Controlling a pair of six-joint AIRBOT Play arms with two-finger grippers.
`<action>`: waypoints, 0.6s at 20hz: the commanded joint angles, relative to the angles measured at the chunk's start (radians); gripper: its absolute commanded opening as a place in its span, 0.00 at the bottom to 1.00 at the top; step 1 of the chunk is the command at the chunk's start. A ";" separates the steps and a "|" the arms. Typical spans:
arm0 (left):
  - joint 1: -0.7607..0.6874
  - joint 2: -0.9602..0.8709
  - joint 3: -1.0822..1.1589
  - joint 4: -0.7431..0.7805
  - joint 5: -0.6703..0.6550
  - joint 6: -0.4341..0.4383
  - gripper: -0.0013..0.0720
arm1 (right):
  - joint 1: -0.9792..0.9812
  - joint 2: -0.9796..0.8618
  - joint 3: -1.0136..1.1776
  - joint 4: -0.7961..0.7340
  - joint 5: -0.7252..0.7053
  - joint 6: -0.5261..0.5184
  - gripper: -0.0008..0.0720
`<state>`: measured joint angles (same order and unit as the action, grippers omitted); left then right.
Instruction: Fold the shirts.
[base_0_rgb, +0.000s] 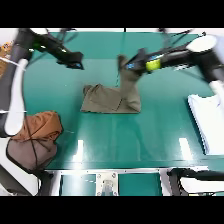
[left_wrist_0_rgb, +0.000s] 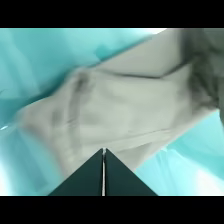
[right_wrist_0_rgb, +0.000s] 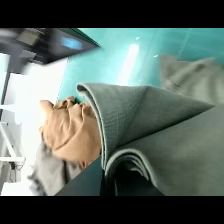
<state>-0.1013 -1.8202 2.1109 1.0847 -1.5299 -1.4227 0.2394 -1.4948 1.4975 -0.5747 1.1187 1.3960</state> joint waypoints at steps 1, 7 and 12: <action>0.131 0.061 -0.016 0.035 -0.033 -0.008 0.06 | 0.268 -0.158 -0.034 0.027 -0.421 0.006 0.03; 0.211 0.068 -0.063 0.036 -0.045 0.020 0.06 | 0.416 -0.402 0.065 0.148 -0.655 -0.061 0.72; 0.210 0.068 -0.063 0.034 -0.030 0.028 0.06 | 0.172 -0.332 0.068 0.143 -0.322 -0.088 0.03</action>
<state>0.1032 -1.7546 2.0502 1.1191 -1.5669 -1.4036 0.5114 -1.8435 1.5574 -0.4389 0.6376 1.3319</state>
